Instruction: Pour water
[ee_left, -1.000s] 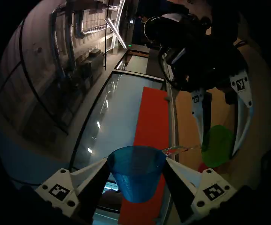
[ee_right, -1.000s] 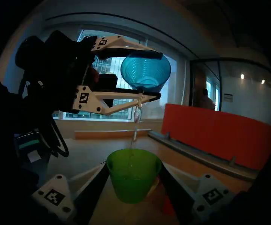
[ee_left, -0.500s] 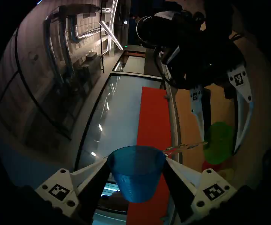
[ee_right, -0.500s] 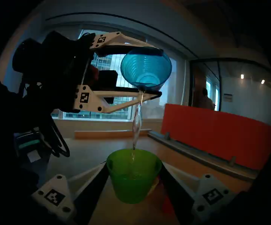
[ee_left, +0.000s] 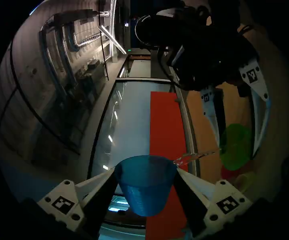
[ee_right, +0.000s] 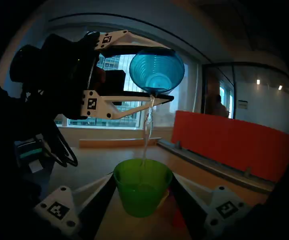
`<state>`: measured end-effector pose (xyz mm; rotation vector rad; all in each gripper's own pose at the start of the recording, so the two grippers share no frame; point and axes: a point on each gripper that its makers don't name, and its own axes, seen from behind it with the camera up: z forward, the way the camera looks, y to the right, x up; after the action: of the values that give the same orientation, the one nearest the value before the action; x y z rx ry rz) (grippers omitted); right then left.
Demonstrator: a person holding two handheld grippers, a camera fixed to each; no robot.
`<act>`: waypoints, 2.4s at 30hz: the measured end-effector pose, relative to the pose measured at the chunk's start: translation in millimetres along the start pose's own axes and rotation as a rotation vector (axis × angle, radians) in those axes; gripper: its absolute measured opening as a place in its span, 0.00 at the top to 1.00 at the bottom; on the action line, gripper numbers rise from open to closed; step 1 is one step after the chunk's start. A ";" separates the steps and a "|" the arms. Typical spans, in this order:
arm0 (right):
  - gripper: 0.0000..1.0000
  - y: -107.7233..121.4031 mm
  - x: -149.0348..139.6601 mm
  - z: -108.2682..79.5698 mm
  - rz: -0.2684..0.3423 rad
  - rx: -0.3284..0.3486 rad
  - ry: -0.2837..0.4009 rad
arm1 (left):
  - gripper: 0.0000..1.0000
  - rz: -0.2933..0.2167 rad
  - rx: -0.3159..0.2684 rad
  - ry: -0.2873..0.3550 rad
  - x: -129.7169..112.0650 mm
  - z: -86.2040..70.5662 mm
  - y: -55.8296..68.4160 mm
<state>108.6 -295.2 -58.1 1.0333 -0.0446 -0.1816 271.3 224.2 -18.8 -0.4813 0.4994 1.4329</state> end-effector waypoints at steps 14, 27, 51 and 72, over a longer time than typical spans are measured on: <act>0.09 -0.6 1.0 0.8 0.001 -0.001 0.001 | 0.13 0.110 0.019 0.010 11.9 -5.8 -1.0; 0.09 0.1 3.3 1.8 0.001 -0.003 0.003 | 0.13 0.143 0.026 0.014 12.0 -5.1 -6.0; 0.09 2.2 3.0 2.0 0.008 -0.009 0.012 | 0.13 -0.225 -0.022 -0.028 -11.1 1.0 9.6; 0.09 6.4 8.3 -1.8 0.014 -0.023 0.023 | 0.13 -0.870 -0.015 -0.047 -35.0 6.2 6.6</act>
<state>117.7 -292.0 -53.9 1.0123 -0.0286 -0.1574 262.5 200.2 6.8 -0.5792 0.1893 0.6080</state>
